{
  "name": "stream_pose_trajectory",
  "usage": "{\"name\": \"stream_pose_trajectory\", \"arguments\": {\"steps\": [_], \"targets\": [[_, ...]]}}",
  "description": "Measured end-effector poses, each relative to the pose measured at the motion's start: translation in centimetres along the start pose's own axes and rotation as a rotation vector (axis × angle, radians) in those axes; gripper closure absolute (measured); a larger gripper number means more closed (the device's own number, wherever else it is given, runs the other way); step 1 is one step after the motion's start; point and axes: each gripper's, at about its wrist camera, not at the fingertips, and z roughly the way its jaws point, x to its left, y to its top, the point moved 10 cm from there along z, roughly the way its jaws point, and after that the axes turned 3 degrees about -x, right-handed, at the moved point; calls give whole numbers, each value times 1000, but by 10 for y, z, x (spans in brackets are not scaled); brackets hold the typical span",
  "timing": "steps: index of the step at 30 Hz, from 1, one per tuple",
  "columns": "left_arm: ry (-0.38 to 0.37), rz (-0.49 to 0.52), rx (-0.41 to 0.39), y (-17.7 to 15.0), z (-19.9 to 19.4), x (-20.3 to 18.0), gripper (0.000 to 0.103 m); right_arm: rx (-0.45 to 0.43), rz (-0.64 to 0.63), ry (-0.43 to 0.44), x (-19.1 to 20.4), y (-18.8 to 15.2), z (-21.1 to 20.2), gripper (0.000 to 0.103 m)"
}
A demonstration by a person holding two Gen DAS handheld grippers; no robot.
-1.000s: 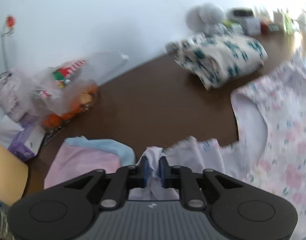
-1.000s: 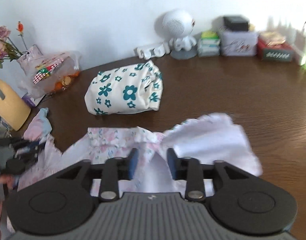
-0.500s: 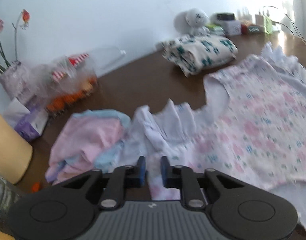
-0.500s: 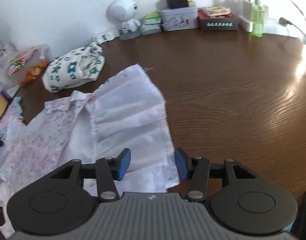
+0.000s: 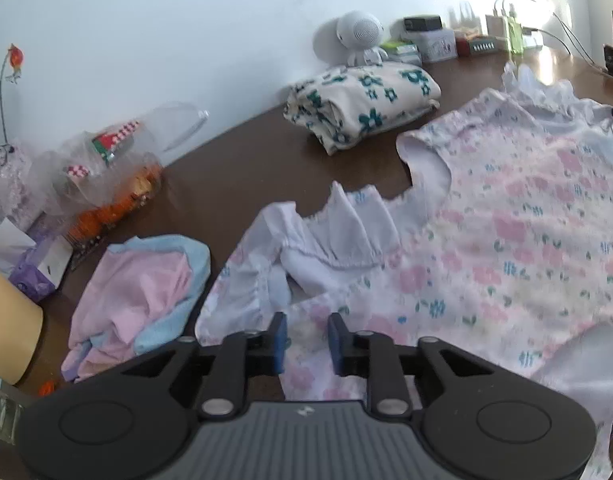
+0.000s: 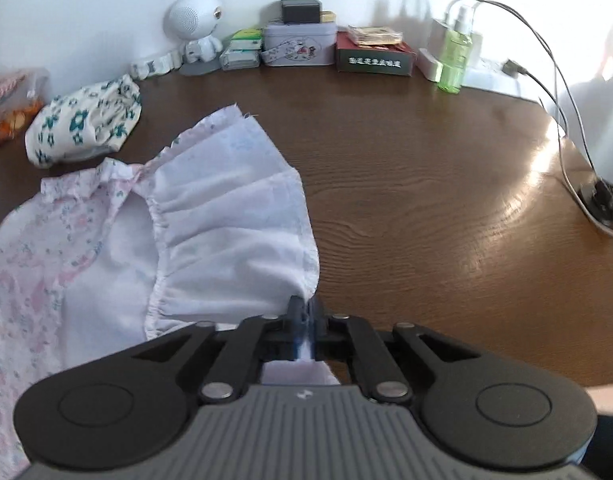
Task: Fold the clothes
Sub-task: 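Release the skirt with the right gripper and lay it flat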
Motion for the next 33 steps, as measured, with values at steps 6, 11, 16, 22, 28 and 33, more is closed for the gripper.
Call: {"name": "stream_pose_trajectory", "arguments": {"steps": [6,11,16,22,28,33], "targets": [[-43,-12,-6,-2,-2,-7,79,-94,-75,125,39,-13,-45,73],[-43,-48,-5,-11,-1,-7,80,-63,-141,149,54,-44,-41,73],[-1,-88,-19,-21,-8,4,80,-59,-118,82,35,-59,-33,77],[-27,-115,-87,-17,-45,-5,78,-78,-75,155,38,-65,-55,77],[-160,-57,-126,-19,-87,-61,79,-91,-270,410,123,-95,-106,74],[-302,59,-186,-12,-125,-111,70,-103,-274,393,133,-101,-104,73]]}}
